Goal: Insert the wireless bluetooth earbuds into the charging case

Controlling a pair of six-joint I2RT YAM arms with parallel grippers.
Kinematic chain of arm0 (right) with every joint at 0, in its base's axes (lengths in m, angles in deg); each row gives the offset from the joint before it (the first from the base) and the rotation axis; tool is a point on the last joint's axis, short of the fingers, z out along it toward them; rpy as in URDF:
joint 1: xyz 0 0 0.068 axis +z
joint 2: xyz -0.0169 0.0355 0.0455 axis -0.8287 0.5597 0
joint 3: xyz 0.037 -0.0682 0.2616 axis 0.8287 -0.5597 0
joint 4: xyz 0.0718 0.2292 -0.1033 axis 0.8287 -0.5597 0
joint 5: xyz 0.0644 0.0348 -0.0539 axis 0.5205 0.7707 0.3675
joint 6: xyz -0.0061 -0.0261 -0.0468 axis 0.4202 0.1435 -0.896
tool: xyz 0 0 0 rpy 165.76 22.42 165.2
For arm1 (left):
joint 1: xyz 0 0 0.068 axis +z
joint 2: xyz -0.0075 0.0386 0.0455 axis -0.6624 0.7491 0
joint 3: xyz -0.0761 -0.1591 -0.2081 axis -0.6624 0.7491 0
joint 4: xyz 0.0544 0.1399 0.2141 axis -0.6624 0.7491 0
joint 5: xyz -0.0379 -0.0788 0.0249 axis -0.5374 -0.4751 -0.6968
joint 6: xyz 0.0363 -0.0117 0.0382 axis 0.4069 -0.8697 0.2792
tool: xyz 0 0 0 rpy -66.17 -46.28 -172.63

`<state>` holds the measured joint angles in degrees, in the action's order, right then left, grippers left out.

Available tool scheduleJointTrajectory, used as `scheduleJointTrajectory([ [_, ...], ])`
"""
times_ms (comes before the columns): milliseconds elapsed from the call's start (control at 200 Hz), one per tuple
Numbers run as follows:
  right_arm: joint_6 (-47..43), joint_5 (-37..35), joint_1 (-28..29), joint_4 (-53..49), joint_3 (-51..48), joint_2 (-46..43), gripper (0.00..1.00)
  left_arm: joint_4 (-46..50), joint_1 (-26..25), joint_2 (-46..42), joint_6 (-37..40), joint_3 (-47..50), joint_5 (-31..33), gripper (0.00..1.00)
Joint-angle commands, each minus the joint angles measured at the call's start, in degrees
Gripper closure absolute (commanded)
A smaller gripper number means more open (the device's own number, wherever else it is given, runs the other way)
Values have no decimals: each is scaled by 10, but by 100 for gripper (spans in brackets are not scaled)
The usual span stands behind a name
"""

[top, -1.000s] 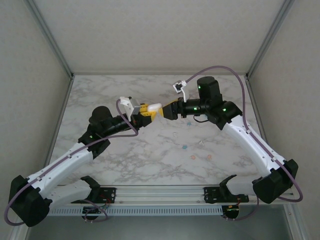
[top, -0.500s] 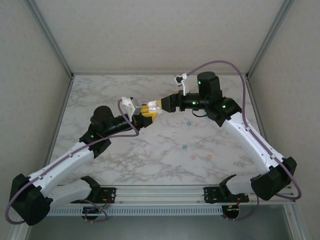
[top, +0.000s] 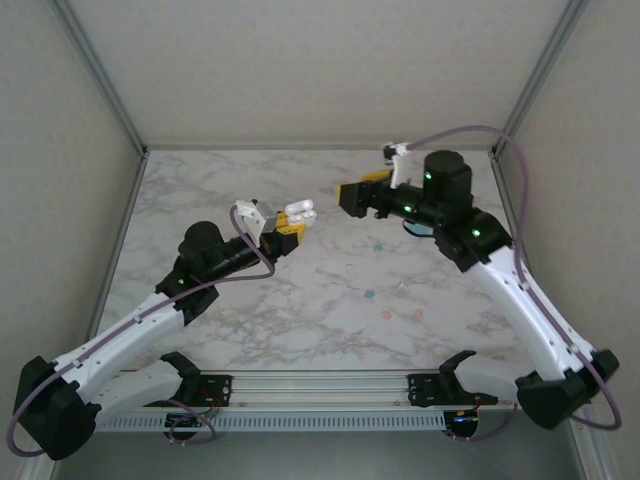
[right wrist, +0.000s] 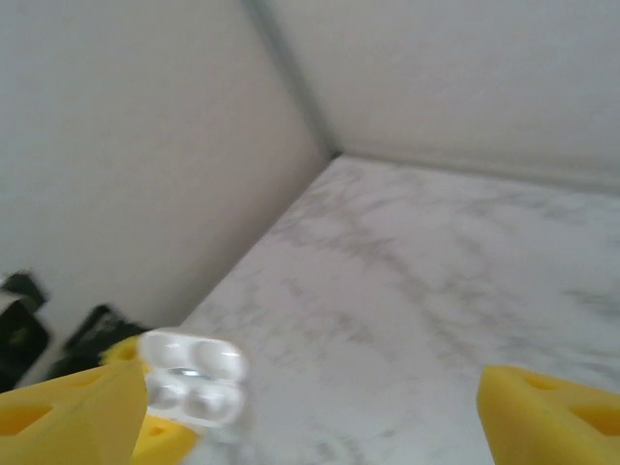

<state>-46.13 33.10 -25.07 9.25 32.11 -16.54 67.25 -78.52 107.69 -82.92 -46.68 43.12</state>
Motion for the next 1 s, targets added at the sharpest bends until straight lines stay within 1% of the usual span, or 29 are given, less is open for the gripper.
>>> scheduleJointTrajectory([
  [0, 31, -165, -55, -78, -21, 5, 21, -15, -5, -31, 2, 11, 35, 89],
  [70, 73, -167, -110, -154, -19, 41, 31, -13, -5, -42, -3, 18, 39, 89],
  [145, 80, -133, -145, -194, -28, 89, 34, -9, -5, -51, -6, 20, 40, 89],
  [195, 69, -108, -149, -207, -36, 118, 34, -2, -5, -55, -6, 20, 38, 89],
  [235, 59, -72, -149, -206, -45, 141, 35, 4, -5, -59, -5, 18, 38, 89],
  [295, 53, -24, -146, -202, -55, 177, 42, 6, -5, -66, -6, 20, 42, 89],
  [370, 37, 12, -135, -197, -59, 222, 45, 5, -5, -72, -8, 22, 49, 89],
  [415, 29, -3, -122, -207, -54, 248, 46, 8, -5, -75, -7, 21, 50, 89],
  [526, 15, -79, -91, -245, -30, 302, 46, 18, -5, -82, -6, 17, 49, 88],
  [586, 13, -106, -80, -256, -26, 320, 46, 19, -5, -85, -7, 18, 49, 88],
  [731, -9, -93, -45, -264, 0, 369, 45, 24, -5, -90, -5, 20, 53, 88],
  [831, -26, -119, -18, -281, 30, 409, 44, 27, -5, -91, -2, 18, 53, 88],
  [911, -39, -126, -7, -293, 55, 437, 44, 27, -5, -93, -2, 17, 54, 88],
  [996, -53, -155, 5, -311, 83, 466, 44, 28, -5, -96, -1, 17, 54, 88],
])
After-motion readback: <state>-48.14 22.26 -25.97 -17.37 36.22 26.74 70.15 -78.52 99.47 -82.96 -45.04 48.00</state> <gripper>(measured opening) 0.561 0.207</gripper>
